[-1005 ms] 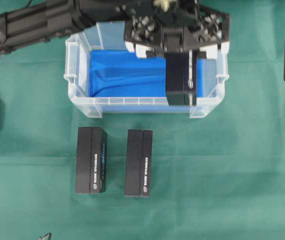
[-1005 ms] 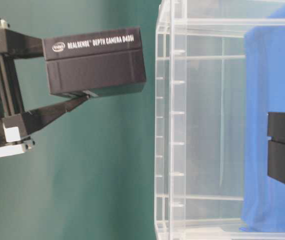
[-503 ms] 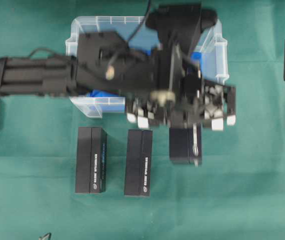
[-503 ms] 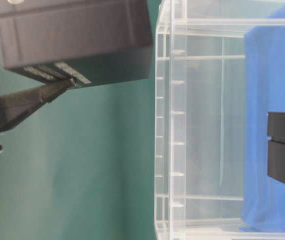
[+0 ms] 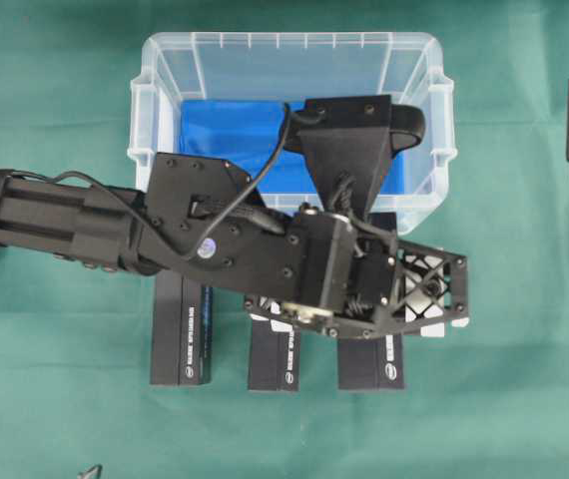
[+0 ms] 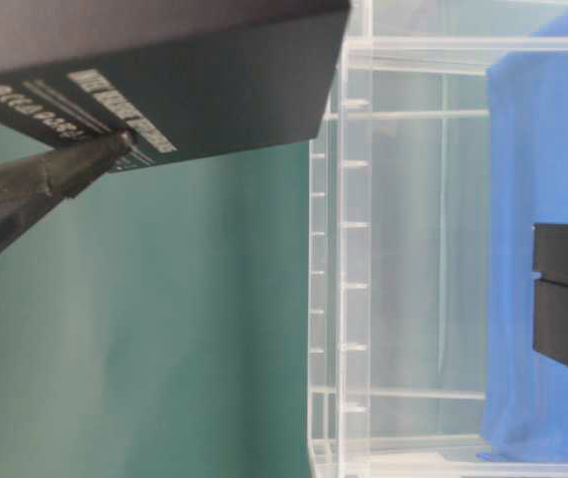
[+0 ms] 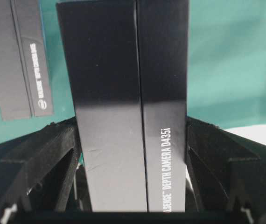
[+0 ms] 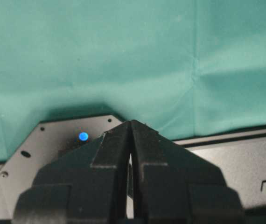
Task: Take the box out of the case with the left arm.
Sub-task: 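Carry the box forward onto the cloth right of the other boxes, then lower the box onto the cloth and open the left gripper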
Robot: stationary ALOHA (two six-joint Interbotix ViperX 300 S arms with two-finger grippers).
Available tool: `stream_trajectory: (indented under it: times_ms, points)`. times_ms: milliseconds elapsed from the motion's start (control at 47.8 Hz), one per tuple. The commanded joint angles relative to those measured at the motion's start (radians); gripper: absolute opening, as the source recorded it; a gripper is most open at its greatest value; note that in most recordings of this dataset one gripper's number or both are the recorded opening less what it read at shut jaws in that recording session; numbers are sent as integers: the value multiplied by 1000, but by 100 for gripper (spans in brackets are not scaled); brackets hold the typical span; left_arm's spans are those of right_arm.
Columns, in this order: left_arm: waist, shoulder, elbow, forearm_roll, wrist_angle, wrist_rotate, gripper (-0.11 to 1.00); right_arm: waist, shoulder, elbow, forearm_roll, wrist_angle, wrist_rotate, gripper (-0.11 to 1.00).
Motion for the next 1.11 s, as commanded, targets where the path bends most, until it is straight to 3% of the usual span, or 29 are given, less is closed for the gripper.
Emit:
stream_trajectory:
  times_ms: [0, 188, 356, 733, 963, 1089]
  points:
    - [-3, -26, -20, 11, -6, -2, 64, -2, -2, -9, -2, -2, 0, 0]
    - [-3, -26, 11, 28, -17, -3, 64, -2, -2, -9, -2, -2, 0, 0]
    - [-8, -28, 92, 28, -106, -6, 64, -2, -2, -9, 0, 2, 0, 0]
    - [-40, -60, 377, 28, -337, -110, 64, -2, -2, -9, 0, 2, 0, 0]
    - [-57, -57, 468, 31, -419, -152, 64, -2, -2, -9, 0, 2, 0, 0]
    - [-55, -46, 482, 64, -466, -155, 64, -2, -2, -9, 0, -2, 0, 0]
